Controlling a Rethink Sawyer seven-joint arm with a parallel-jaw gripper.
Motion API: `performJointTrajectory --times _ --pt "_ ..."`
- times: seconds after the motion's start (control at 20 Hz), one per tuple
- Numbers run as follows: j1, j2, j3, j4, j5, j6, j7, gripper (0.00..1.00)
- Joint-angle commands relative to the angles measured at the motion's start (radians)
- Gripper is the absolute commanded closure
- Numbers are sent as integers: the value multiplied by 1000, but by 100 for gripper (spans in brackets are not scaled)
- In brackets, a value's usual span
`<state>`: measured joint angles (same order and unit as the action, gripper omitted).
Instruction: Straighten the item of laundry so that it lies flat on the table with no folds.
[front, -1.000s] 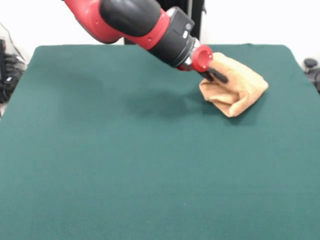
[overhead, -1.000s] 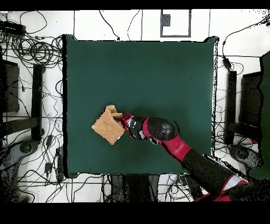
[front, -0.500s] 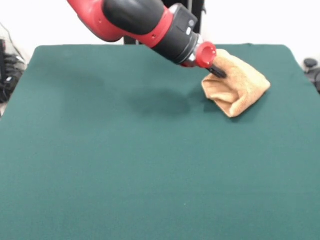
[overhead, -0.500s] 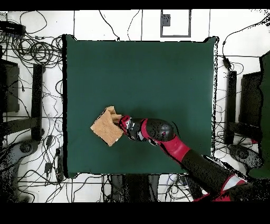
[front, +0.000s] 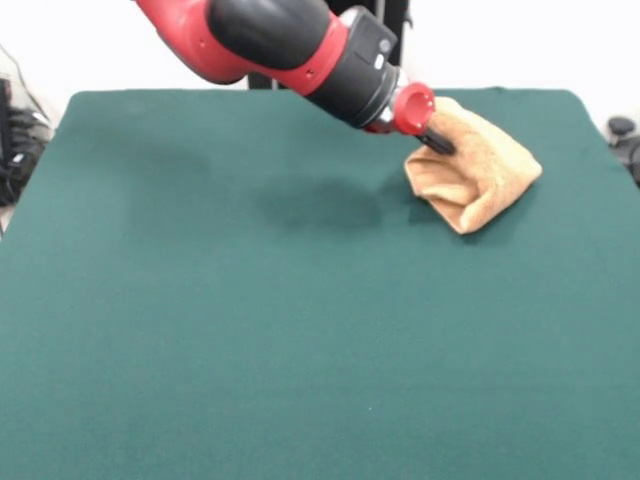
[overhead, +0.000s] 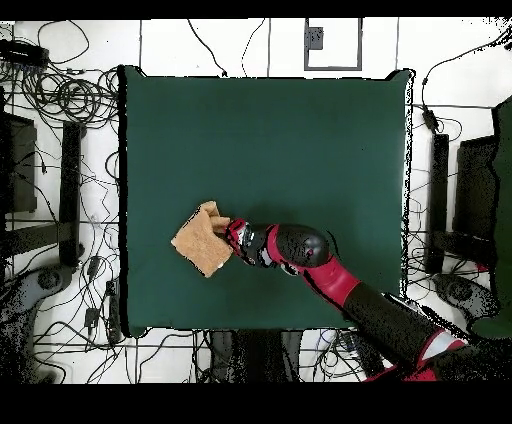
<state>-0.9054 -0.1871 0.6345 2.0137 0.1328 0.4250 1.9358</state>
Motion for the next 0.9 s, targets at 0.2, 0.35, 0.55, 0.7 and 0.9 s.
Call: performJointTrajectory --times 0.2,0.35,0.55,0.7,0.9 --pt "344 -376 -234 -12 48 144 330 100" --pt "643 -473 -588 -151 -79 165 380 100" --pt "808 -444 -785 -244 -191 -6 311 100" --pt "866 -430 -851 -270 -240 -126 276 100" --pt "862 -418 -858 -264 -249 -189 250 100"
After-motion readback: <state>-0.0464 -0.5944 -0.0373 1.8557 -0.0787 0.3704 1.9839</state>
